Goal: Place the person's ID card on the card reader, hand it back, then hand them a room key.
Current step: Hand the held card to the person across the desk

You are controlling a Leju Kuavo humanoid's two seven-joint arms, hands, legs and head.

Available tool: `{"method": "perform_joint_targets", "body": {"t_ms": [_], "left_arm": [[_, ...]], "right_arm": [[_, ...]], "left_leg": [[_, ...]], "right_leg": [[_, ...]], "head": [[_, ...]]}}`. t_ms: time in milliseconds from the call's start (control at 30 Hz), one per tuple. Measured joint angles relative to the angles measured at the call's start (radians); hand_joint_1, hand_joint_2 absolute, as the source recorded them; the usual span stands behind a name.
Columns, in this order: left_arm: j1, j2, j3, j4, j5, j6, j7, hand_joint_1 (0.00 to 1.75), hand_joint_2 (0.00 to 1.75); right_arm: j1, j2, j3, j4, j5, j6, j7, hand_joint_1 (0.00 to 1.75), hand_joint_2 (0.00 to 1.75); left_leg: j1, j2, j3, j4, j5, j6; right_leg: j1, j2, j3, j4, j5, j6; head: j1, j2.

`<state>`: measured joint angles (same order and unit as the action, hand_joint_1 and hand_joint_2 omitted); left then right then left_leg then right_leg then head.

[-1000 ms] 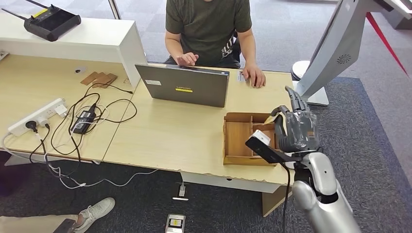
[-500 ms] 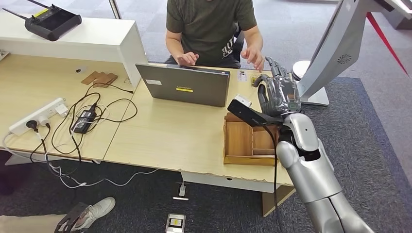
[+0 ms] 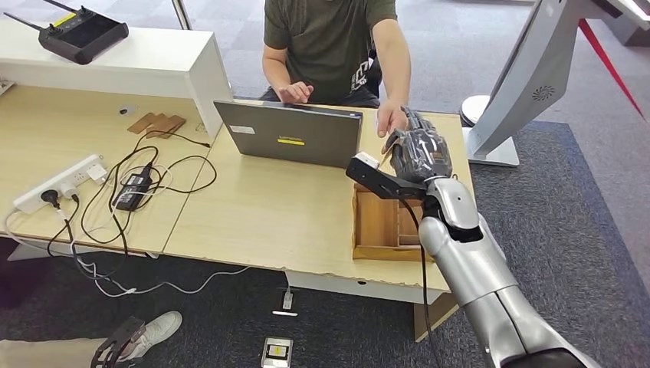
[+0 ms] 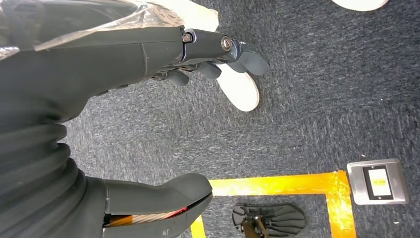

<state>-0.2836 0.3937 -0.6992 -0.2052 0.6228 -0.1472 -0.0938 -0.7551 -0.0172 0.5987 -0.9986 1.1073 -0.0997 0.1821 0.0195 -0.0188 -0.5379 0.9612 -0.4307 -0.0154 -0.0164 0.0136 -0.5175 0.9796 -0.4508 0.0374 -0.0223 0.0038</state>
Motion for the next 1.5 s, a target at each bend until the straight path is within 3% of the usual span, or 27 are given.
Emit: {"method": "perform_joint_targets", "body": {"t_ms": [33,67,167,200,433,600,767,900,1100,1300,1433,1467,1500], "left_arm": [[0.000,0.000,0.000,0.000,0.000,0.000,0.000,0.00,1.75],[0.000,0.000,0.000,0.000,0.000,0.000,0.000,0.00,1.75],[0.000,0.000,0.000,0.000,0.000,0.000,0.000,0.00,1.75],[0.000,0.000,0.000,0.000,0.001,0.000,0.000,0.00,1.75],[0.007,0.002,0.000,0.000,0.005,0.002,-0.005,0.00,1.75],[0.023,0.006,0.000,0.000,0.006,0.015,-0.015,0.00,1.75],[0.048,0.015,0.001,0.000,0.018,0.031,-0.026,0.00,1.75],[0.077,0.023,0.008,0.001,0.038,0.046,-0.043,0.00,1.75],[0.130,0.037,0.032,0.002,0.071,0.054,-0.069,0.00,1.75],[0.168,0.044,0.054,0.003,0.086,0.040,-0.080,0.00,1.75],[0.171,0.046,0.059,0.004,0.055,0.039,-0.064,0.00,1.75],[0.171,0.046,0.058,0.003,0.042,0.039,-0.058,0.02,1.75],[0.169,0.047,0.058,0.003,0.028,0.038,-0.050,0.46,1.75]], "right_arm": [[-0.001,0.001,0.001,0.008,0.000,0.000,0.000,1.73,1.75],[-0.001,0.002,0.001,0.014,-0.001,-0.001,0.000,1.45,1.75],[-0.003,0.003,0.003,0.032,-0.007,-0.001,0.000,0.16,1.75],[-0.004,0.003,0.003,0.037,-0.011,-0.001,0.001,0.00,1.75],[-0.002,-0.030,-0.010,0.049,-0.090,-0.012,0.017,0.00,1.75],[0.052,-0.107,-0.086,-0.005,-0.189,-0.092,0.015,0.00,1.75],[0.192,-0.209,-0.236,-0.126,-0.303,-0.223,0.004,0.00,1.75],[0.336,-0.282,-0.380,-0.194,-0.498,-0.311,-0.069,0.00,1.75],[0.506,-0.372,-0.572,-0.158,-0.732,-0.363,-0.141,0.00,1.75],[0.565,-0.400,-0.677,0.098,-0.988,-0.257,-0.249,0.00,1.75],[0.595,-0.384,-0.702,0.299,-1.089,-0.072,-0.248,0.00,1.75],[0.606,-0.375,-0.706,0.340,-1.109,-0.024,-0.234,0.10,1.75],[0.616,-0.364,-0.710,0.376,-1.124,0.019,-0.218,0.54,1.75]], "left_leg": [[0.000,0.000,0.000,0.000,0.000,0.000],[0.000,0.000,0.000,0.000,0.000,0.000],[0.000,0.000,0.000,0.000,0.000,0.000],[0.000,0.000,0.000,0.000,0.000,0.000],[0.000,0.000,0.000,0.000,0.000,0.000],[0.000,0.000,0.000,0.001,0.000,0.000],[0.000,0.000,0.000,0.002,-0.002,0.002],[0.000,0.000,0.000,0.002,-0.003,0.002],[0.000,0.001,-0.001,0.001,-0.004,0.002],[0.000,0.001,0.000,0.001,-0.004,0.002],[0.001,0.000,0.001,0.001,-0.004,0.002],[0.001,0.000,0.000,0.001,-0.004,0.002],[0.001,0.000,0.000,0.001,-0.004,0.002]], "right_leg": [[0.000,0.000,0.000,0.000,0.000,0.000],[0.000,0.000,0.000,0.000,0.000,0.000],[0.000,0.000,0.000,0.000,0.000,0.000],[0.000,0.000,0.000,0.000,0.000,0.000],[0.000,0.000,-0.001,0.000,0.000,0.000],[0.000,0.000,0.000,-0.001,0.000,0.000],[0.000,0.000,0.001,-0.002,0.000,0.001],[0.000,0.000,0.001,-0.003,0.000,0.001],[-0.001,0.001,-0.001,-0.003,-0.001,0.001],[0.000,0.001,-0.001,-0.003,-0.001,0.001],[0.000,0.000,-0.001,-0.003,-0.001,0.001],[0.000,0.000,-0.001,-0.003,-0.002,0.000],[0.000,0.000,-0.001,-0.003,-0.002,0.000]], "head": [[0.000,0.000],[0.000,0.000],[0.000,0.000],[0.000,0.000],[0.000,0.000],[0.000,0.000],[0.000,0.000],[0.000,0.000],[0.000,0.000],[0.000,0.000],[0.000,0.000],[0.000,0.000],[0.000,0.000]]}}
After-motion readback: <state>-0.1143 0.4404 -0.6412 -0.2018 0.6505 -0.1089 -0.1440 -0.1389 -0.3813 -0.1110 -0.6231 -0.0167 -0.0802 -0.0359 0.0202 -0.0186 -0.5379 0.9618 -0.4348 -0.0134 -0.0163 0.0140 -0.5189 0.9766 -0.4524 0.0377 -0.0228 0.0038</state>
